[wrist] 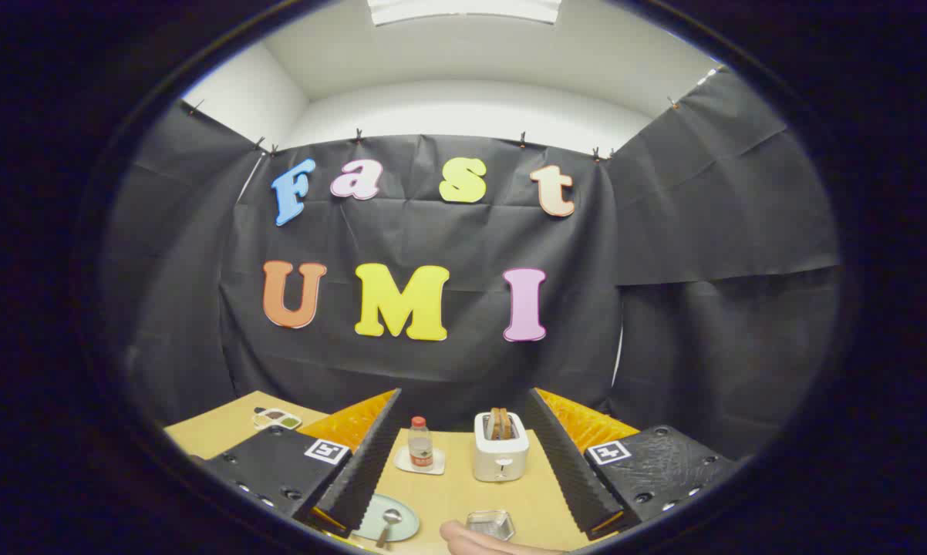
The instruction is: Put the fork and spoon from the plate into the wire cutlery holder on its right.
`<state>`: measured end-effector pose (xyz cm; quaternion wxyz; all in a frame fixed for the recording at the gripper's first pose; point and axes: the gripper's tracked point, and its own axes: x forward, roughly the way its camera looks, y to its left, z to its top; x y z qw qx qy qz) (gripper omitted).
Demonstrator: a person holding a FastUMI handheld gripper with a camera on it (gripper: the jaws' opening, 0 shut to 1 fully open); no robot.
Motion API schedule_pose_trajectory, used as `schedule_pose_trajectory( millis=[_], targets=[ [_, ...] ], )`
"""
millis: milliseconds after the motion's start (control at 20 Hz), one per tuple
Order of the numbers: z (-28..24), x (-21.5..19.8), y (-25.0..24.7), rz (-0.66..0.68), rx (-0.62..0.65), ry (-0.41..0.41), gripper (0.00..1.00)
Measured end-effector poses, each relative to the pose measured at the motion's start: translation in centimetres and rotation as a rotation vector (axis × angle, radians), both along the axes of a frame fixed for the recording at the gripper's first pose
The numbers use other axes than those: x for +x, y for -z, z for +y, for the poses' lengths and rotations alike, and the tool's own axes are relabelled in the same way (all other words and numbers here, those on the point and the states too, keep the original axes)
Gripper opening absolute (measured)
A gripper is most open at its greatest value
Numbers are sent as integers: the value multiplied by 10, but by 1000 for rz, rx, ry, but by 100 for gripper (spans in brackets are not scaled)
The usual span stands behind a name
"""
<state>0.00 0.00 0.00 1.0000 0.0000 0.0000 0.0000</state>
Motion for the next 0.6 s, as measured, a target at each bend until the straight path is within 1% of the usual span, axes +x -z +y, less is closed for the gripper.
schedule_pose_trajectory(
  millis=[200, 450, 600],
  targets=[
    [29, -2, -9, 35, 78, 5, 96],
    [35, -1, -20, 19, 36, 12, 95],
    [41, -1, -17, 31, 26, -3, 95]
  ],
)
